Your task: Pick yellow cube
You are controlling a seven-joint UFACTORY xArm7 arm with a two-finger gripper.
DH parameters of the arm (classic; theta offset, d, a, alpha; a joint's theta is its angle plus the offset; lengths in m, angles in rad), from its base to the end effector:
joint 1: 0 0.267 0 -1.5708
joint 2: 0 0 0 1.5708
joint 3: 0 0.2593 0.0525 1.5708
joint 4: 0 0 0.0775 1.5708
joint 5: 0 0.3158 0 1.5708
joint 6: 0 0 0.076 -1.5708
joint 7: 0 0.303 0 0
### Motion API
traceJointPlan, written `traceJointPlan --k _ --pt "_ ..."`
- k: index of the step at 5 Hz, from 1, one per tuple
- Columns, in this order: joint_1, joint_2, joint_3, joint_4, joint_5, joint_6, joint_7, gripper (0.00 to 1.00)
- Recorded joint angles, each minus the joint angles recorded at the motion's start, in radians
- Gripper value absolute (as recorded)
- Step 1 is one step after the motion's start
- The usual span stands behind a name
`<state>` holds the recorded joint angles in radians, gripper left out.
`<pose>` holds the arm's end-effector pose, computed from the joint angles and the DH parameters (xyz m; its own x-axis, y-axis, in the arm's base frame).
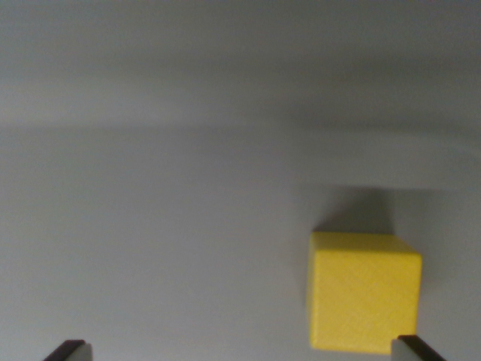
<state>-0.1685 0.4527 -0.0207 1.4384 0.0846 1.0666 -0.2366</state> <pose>0.5126 -0.0793 0.0598 0.9978 0.0078 -0.0651 0.0027 -0.9969 -0.0789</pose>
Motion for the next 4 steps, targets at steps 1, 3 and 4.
traceJointPlan --k 1,3,4 --pt "0.0000 0.000 0.000 0.000 0.0000 0.000 0.000 0.00" --pt "-0.0105 0.035 -0.005 -0.011 0.0030 -0.041 -0.020 0.00" --pt "-0.0195 0.064 -0.010 -0.021 0.0056 -0.077 -0.036 0.00"
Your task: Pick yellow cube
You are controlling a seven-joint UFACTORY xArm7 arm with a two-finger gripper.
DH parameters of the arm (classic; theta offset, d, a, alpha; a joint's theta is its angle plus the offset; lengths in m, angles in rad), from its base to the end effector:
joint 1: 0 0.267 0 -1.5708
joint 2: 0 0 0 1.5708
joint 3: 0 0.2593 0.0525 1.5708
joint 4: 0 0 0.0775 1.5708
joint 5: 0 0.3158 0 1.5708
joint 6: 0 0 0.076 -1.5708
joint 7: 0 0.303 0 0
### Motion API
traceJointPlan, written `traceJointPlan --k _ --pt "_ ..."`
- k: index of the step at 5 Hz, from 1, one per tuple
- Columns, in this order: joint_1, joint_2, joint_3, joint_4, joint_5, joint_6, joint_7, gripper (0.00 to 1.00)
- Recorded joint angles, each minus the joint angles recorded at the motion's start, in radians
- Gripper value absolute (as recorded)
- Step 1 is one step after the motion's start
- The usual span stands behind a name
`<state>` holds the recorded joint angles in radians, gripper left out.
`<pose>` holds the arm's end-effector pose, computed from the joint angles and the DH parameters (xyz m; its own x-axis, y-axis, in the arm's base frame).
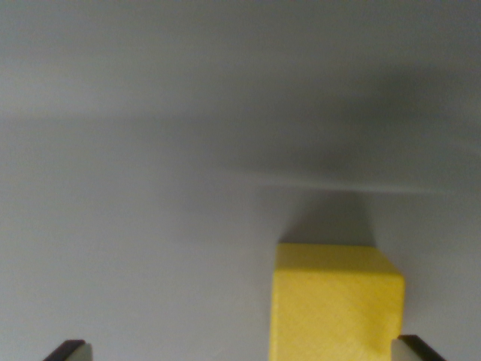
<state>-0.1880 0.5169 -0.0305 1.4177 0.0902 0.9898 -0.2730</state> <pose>0.5102 -0.0954 0.0231 0.9974 0.0077 -0.0714 0.0022 -0.9970 -0.0777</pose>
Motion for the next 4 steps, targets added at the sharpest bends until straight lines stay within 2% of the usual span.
traceJointPlan --k 1,2,3,4 --pt "0.0000 0.000 0.000 0.000 0.0000 0.000 0.000 0.00" --pt "-0.0083 0.027 -0.004 -0.009 0.0024 -0.033 -0.015 0.00" --pt "-0.0083 0.027 -0.004 -0.009 0.0024 -0.033 -0.015 0.00" --pt "-0.0151 0.050 -0.008 -0.016 0.0043 -0.059 -0.028 0.00"
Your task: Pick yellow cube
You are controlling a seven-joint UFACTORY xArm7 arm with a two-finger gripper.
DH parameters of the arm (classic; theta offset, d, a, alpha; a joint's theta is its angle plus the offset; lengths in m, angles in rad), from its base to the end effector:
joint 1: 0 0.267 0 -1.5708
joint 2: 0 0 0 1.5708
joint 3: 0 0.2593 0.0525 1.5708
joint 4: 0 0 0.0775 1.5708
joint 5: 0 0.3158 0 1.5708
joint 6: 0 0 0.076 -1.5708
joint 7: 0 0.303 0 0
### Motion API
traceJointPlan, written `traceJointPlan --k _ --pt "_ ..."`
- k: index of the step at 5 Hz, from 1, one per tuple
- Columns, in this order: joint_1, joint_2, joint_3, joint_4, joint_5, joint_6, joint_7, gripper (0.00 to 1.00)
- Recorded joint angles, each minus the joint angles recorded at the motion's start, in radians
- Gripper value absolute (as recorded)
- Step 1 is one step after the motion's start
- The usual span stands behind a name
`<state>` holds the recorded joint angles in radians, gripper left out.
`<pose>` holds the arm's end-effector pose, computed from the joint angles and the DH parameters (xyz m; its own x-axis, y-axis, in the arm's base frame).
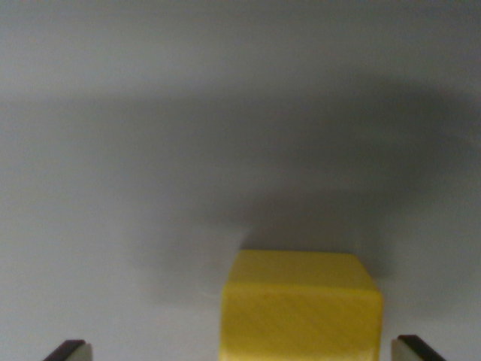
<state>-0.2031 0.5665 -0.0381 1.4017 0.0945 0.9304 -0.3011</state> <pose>0.5059 -0.1078 -0.0052 0.9970 0.0077 -0.0765 0.0019 -0.9971 -0.0757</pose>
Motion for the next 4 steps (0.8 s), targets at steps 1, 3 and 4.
traceJointPlan --k 1,3,4 --pt "0.0000 0.000 0.000 0.000 0.0000 0.000 0.000 0.00" --pt "-0.0056 0.018 -0.003 -0.006 0.0016 -0.022 -0.010 0.00" --pt "-0.0096 0.031 -0.005 -0.010 0.0027 -0.038 -0.018 0.00"
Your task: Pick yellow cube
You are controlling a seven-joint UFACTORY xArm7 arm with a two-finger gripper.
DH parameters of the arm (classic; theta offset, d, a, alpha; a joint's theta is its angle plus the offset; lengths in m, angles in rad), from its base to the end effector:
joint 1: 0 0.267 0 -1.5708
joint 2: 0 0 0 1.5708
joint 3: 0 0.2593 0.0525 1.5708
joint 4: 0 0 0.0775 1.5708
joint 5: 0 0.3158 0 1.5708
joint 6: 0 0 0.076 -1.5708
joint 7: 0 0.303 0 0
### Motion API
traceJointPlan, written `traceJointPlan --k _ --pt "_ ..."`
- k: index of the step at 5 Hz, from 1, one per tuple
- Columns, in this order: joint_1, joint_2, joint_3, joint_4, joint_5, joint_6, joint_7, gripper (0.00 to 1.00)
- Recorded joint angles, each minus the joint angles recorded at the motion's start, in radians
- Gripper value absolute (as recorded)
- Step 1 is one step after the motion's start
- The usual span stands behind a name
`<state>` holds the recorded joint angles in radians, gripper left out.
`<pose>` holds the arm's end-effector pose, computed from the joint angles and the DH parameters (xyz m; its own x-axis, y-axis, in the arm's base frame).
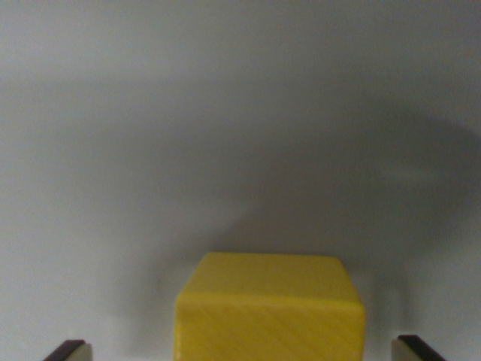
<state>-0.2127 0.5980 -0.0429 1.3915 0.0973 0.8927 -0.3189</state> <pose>0.5022 -0.1156 -0.0230 0.9968 0.0077 -0.0800 0.0018 -0.9973 -0.0741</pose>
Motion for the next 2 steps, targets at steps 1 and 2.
traceJointPlan --k 1,2 --pt "0.0000 0.000 0.000 0.000 0.0000 0.000 0.000 0.00" --pt "-0.0021 0.007 -0.001 -0.002 0.0006 -0.008 -0.004 0.00"
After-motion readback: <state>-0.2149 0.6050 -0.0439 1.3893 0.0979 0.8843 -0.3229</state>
